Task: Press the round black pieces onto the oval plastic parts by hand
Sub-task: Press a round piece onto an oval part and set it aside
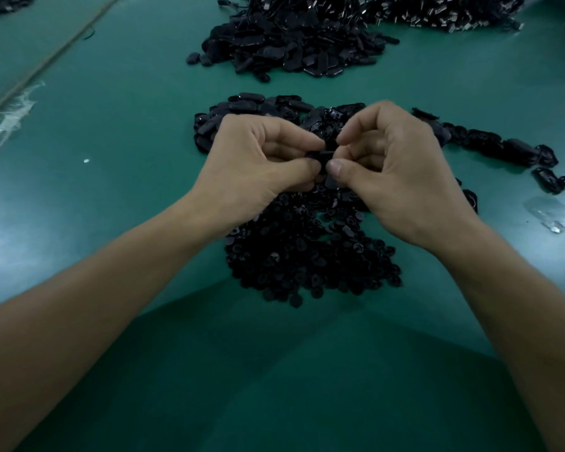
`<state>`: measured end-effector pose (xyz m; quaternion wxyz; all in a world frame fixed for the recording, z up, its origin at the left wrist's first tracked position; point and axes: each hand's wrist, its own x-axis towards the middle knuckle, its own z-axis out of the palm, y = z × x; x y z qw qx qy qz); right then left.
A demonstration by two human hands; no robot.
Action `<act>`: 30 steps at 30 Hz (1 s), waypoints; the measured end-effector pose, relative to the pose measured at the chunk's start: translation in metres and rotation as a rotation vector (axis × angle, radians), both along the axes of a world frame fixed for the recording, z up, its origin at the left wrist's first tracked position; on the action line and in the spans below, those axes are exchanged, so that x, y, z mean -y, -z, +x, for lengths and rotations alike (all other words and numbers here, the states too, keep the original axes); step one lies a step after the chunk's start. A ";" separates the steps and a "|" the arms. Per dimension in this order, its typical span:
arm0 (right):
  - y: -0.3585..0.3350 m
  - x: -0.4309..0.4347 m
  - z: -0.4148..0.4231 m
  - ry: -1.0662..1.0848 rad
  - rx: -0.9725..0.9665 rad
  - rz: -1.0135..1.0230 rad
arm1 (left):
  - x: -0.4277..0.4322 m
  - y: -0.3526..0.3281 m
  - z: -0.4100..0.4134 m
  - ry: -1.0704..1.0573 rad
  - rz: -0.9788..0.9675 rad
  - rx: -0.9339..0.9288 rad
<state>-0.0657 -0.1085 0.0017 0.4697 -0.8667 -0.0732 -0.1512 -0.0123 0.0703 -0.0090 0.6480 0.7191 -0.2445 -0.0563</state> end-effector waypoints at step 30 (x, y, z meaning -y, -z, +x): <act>0.005 -0.020 -0.004 0.234 -0.001 -0.037 | 0.006 0.003 -0.009 -0.153 0.248 0.381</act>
